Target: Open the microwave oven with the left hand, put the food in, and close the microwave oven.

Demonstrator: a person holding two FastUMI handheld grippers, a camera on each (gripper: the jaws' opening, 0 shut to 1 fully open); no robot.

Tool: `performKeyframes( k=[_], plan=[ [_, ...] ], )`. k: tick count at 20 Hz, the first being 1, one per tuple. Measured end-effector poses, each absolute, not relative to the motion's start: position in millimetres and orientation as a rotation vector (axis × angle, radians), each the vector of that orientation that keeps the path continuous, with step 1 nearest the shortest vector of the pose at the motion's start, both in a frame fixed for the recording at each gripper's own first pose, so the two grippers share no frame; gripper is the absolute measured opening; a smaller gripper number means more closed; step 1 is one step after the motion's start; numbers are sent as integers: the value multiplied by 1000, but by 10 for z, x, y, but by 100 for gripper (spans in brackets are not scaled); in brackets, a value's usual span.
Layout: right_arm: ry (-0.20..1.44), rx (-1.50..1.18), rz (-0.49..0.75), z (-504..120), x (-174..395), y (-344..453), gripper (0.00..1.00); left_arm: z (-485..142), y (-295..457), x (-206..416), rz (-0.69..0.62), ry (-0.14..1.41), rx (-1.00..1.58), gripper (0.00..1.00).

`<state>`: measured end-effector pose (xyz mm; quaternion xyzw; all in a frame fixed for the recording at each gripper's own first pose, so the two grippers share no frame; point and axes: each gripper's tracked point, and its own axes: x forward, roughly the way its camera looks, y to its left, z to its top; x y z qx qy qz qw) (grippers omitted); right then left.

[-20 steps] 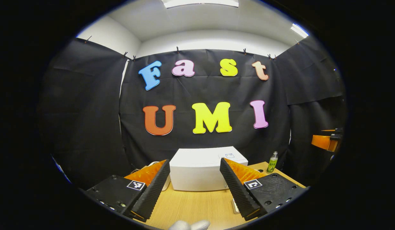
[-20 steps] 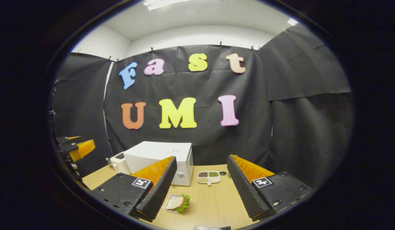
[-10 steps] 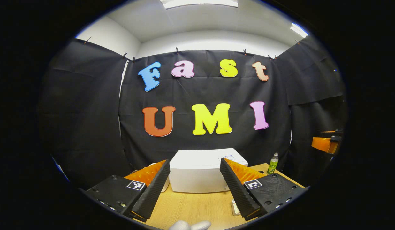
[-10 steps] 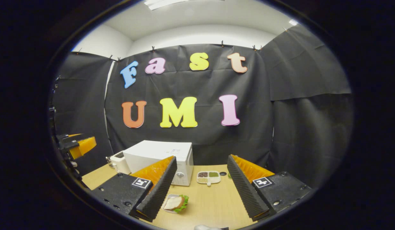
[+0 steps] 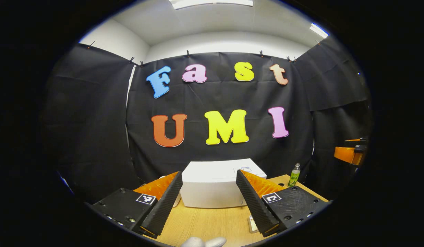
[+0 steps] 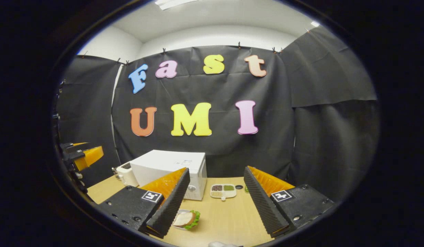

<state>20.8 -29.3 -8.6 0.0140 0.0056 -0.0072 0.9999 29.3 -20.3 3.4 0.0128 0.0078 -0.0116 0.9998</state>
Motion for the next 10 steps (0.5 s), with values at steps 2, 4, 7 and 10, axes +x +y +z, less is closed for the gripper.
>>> performKeyframes(
  k=[2,4,7,10],
  plan=[
    [5,34,-4,-55,257,-292,100,38,-204,332,-20,13,27,96],
    [3,24,-12,-48,296,-336,100,43,-223,377,-18,10,28,96],
    [5,27,-11,-57,371,-351,92,39,-262,439,-22,15,28,96],
    [12,28,-10,-65,436,-355,92,34,-251,458,-16,16,31,96]
  ],
)
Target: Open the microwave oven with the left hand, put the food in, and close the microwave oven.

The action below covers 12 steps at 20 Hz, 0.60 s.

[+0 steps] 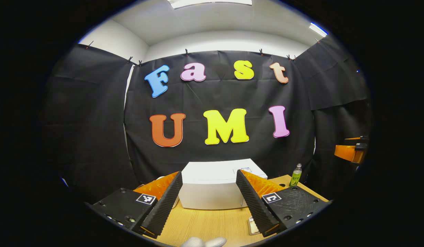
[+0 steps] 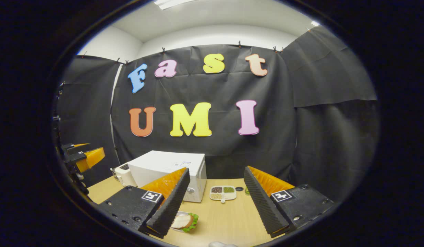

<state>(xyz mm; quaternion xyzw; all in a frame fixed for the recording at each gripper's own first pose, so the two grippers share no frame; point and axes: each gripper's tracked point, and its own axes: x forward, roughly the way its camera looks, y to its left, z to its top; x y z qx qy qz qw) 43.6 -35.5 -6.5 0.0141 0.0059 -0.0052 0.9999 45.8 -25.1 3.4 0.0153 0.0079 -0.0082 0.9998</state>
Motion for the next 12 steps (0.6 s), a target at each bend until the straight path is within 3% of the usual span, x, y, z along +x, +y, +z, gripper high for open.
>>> performKeyframes(
  k=[8,9,10,11,12],
  plan=[
    [32,24,-6,-125,537,-332,92,-49,-241,575,-10,34,28,96],
    [35,32,-5,-147,542,-320,100,-75,-244,578,-13,39,30,96],
    [38,37,-2,-155,541,-310,100,-91,-251,583,-15,41,30,96],
    [40,38,-6,-176,553,-318,92,-86,-250,598,-16,40,32,96],
    [40,35,-9,-167,553,-326,100,-92,-248,610,-16,44,35,96]
  ],
)
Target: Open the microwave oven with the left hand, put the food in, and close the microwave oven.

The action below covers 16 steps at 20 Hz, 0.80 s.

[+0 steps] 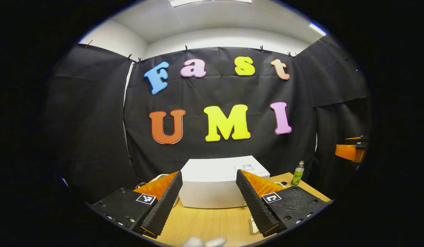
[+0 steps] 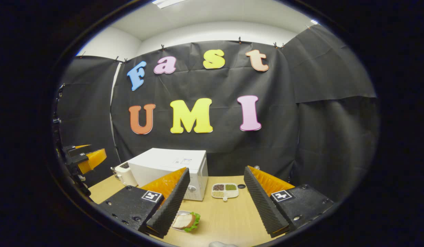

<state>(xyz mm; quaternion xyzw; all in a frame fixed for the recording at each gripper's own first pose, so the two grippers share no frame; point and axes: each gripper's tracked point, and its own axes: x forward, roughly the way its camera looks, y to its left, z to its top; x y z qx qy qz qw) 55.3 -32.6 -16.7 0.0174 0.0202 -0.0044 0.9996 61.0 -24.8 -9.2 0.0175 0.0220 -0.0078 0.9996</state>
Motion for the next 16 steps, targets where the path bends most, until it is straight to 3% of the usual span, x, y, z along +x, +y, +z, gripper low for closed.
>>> performKeyframes(
  k=[1,2,16],
  plan=[
    [40,33,-13,-172,562,-331,92,-100,-250,613,-17,45,33,100],
    [41,31,-15,-175,558,-328,92,-96,-246,617,-15,44,31,96],
    [48,29,-24,-209,631,-325,92,-234,-249,732,-21,54,41,96]
  ],
)
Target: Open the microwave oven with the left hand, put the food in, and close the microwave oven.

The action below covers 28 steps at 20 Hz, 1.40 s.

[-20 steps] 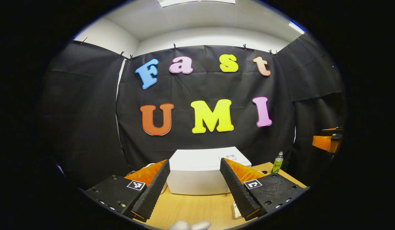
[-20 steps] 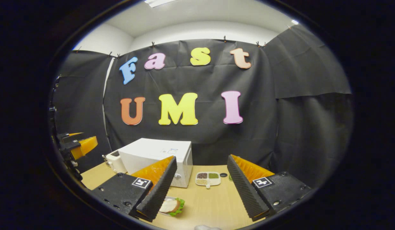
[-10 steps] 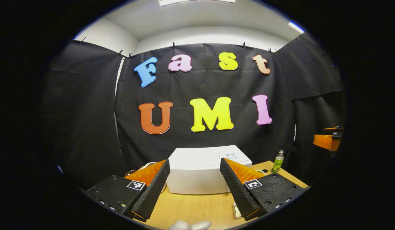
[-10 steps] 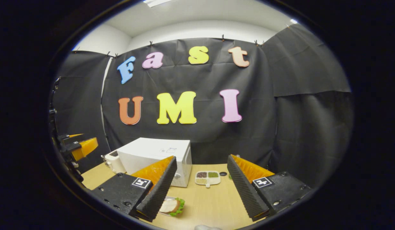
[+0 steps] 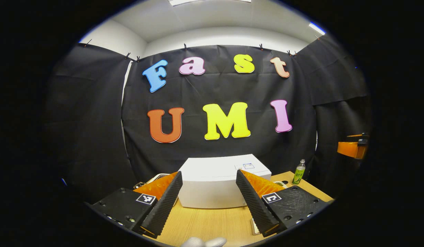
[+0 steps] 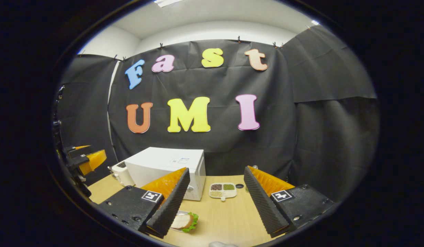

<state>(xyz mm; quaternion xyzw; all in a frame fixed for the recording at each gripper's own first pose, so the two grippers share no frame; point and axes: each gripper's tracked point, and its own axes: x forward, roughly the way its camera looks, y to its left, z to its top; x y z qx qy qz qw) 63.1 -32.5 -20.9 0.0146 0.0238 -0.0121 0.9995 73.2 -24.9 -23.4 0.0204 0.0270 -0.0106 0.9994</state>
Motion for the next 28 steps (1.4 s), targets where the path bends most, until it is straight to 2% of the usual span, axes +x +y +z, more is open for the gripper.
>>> performKeyframes(
  k=[5,6,7,8,9,10,11,12,14,17,18,19,20,21,22,23,24,25,26,27,28],
  plan=[
    [40,26,-1,-199,669,-304,92,-389,-344,853,-34,63,36,96],
    [30,32,12,-182,696,-281,100,-403,-367,889,-35,59,35,96],
    [21,34,18,-151,736,-283,92,-414,-379,923,-34,54,35,96],
    [24,34,33,-164,795,-275,100,-414,-390,961,-27,47,37,96],
    [33,35,50,-168,862,-263,92,-422,-387,1007,-18,38,35,96],
    [40,37,76,-146,922,-239,100,-453,-408,1038,-12,39,33,96],
    [40,33,92,-96,982,-236,100,-503,-449,1080,-12,43,26,96],
    [33,21,91,-36,1039,-298,92,-574,-480,1105,-11,56,17,96],
    [19,-4,79,37,1120,-367,92,-665,-551,1193,-23,57,16,96],
    [43,1,83,-21,1134,-385,92,-1090,-803,1386,-64,82,65,96],
    [57,-6,82,-44,1105,-402,100,-1298,-938,1458,-83,113,67,96],
    [58,-16,73,-16,1069,-432,92,-1489,-1079,1554,-101,129,69,96],
    [62,-25,60,7,1035,-480,100,-1689,-1213,1653,-116,155,64,96],
    [63,-38,55,35,1006,-501,92,-1867,-1348,1759,-131,177,63,96],
    [64,-57,43,63,963,-536,92,-2007,-1476,1878,-145,185,68,89],
    [61,-74,38,95,924,-562,100,-2126,-1555,1983,-142,207,77,96],
    [64,-91,30,94,890,-584,100,-2210,-1637,2090,-146,208,80,95],
    [74,-105,22,76,857,-622,92,-2296,-1732,2207,-151,212,80,89],
    [85,-113,14,50,821,-665,100,-2389,-1801,2311,-157,225,90,95],
    [97,-116,6,19,792,-708,100,-2488,-1833,2387,-157,241,91,94],
    [108,-117,0,-9,772,-745,92,-2569,-1841,2452,-149,257,84,87]
  ],
)
